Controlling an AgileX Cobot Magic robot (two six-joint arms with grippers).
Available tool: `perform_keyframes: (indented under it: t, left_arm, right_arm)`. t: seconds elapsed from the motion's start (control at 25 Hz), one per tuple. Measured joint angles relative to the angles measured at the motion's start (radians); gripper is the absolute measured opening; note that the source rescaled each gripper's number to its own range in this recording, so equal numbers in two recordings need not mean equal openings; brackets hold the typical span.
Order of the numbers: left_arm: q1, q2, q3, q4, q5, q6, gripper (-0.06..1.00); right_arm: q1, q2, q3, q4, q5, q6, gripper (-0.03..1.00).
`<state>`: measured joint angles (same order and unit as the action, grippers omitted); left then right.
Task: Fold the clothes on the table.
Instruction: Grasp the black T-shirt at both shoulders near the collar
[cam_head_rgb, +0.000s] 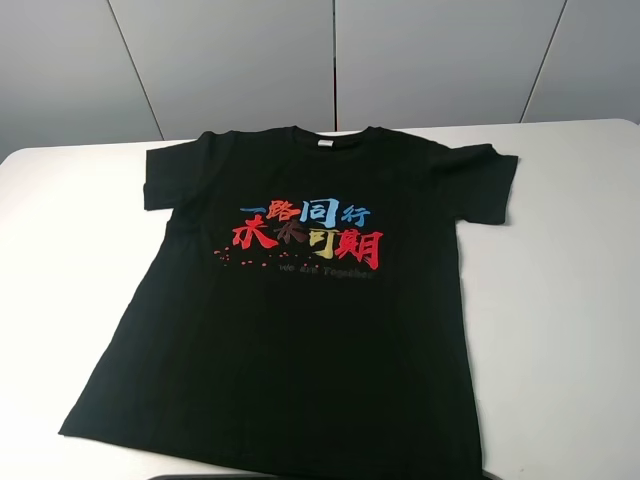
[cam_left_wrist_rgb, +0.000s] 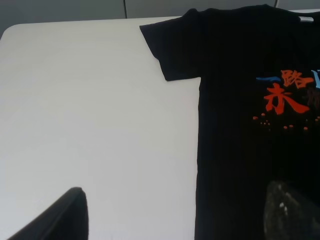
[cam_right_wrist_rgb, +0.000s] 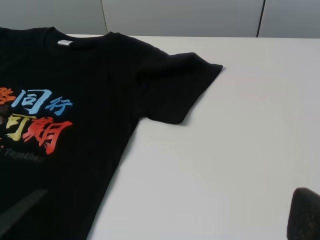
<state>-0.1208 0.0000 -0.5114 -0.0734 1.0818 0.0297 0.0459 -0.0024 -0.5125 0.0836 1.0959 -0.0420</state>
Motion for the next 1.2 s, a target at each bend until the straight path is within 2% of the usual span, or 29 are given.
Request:
perform_keyframes:
  t: [1.2]
  left_arm:
    - [0.0, 0.0, 0.0, 0.0, 0.0, 0.002, 0.92]
  right_arm:
    - [0.0, 0.0, 0.0, -0.002, 0.0, 0.0, 1.0]
